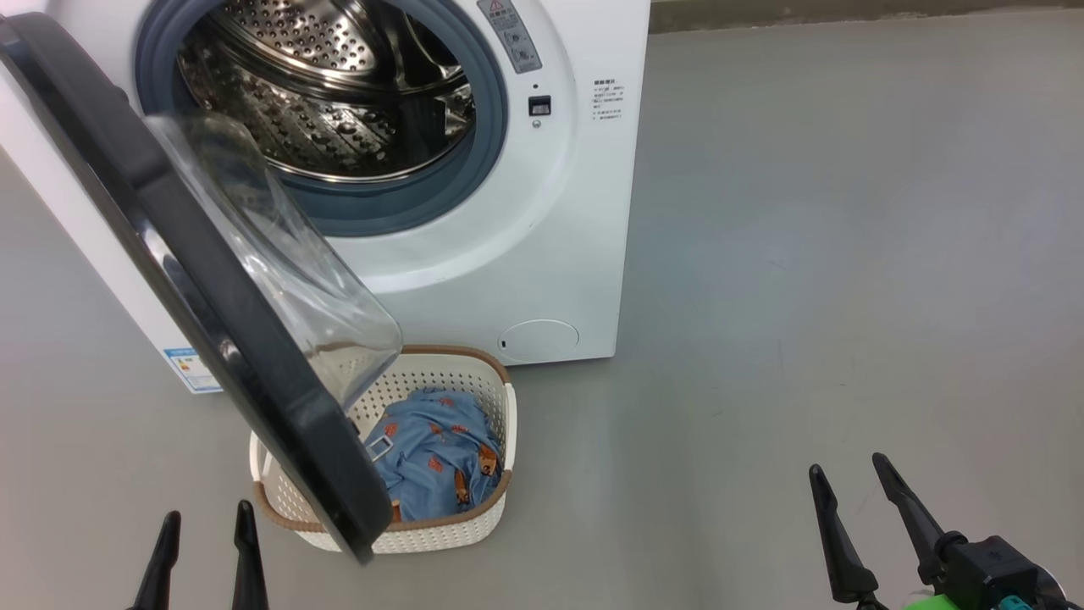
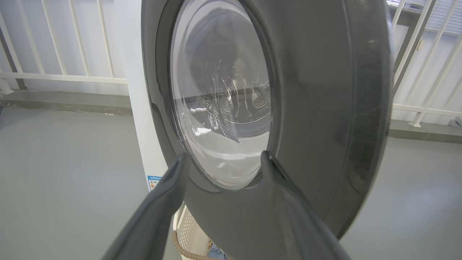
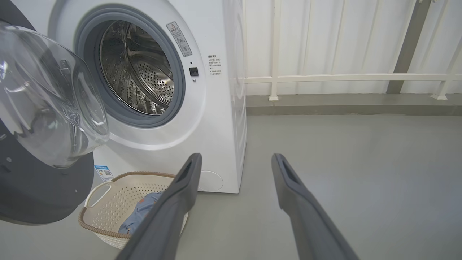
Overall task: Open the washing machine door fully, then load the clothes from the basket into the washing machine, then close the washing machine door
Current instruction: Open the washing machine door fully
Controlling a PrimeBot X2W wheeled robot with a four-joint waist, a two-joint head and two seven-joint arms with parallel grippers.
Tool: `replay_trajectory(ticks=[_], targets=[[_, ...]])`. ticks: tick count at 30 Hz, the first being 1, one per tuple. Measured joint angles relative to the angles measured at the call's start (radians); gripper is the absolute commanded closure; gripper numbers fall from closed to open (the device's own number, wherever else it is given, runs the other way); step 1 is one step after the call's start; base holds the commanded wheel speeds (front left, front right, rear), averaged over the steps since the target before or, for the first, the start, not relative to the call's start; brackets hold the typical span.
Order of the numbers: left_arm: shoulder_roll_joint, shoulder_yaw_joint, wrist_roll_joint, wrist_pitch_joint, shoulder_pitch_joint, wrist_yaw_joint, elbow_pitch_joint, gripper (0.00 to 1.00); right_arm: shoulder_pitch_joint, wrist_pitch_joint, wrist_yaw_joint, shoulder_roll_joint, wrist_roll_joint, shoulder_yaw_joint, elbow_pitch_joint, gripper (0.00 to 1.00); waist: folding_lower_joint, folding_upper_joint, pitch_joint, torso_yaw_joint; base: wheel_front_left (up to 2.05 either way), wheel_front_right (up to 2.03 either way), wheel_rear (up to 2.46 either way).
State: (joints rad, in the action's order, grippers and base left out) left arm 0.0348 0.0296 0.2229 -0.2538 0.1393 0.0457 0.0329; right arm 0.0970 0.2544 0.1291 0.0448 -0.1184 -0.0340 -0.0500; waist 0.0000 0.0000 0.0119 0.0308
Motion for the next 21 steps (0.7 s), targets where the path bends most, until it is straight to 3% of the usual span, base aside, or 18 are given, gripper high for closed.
replay_trajectory(ticks=[12, 13, 14, 21], targets=[[0.000, -0.002, 0.000, 0.000, 0.000, 0.004, 0.000, 0.00, 0.000, 0.000, 0.000, -0.001, 0.000, 0.001, -0.010, 0.00, 0.0000, 0.0000, -0.001, -0.002, 0.00, 0.00, 0.00], [0.000, -0.003, 0.001, 0.000, 0.000, 0.004, 0.000, 0.32, 0.000, 0.000, 0.000, -0.001, 0.000, 0.001, -0.010, 0.00, 0.0000, 0.0000, -0.001, -0.002, 0.00, 0.00, 0.00], [0.000, -0.006, 0.005, 0.000, 0.000, 0.005, 0.000, 1.00, 0.000, 0.000, 0.000, -0.001, 0.000, 0.001, -0.011, 0.00, 0.0000, 0.0000, -0.002, -0.001, 0.00, 0.00, 0.00], [0.000, -0.007, 0.013, 0.000, 0.000, 0.019, -0.009, 1.00, 0.000, 0.000, 0.000, -0.001, 0.001, 0.003, -0.013, 0.00, 0.0000, 0.0000, -0.003, 0.003, 0.00, 0.00, 0.00]])
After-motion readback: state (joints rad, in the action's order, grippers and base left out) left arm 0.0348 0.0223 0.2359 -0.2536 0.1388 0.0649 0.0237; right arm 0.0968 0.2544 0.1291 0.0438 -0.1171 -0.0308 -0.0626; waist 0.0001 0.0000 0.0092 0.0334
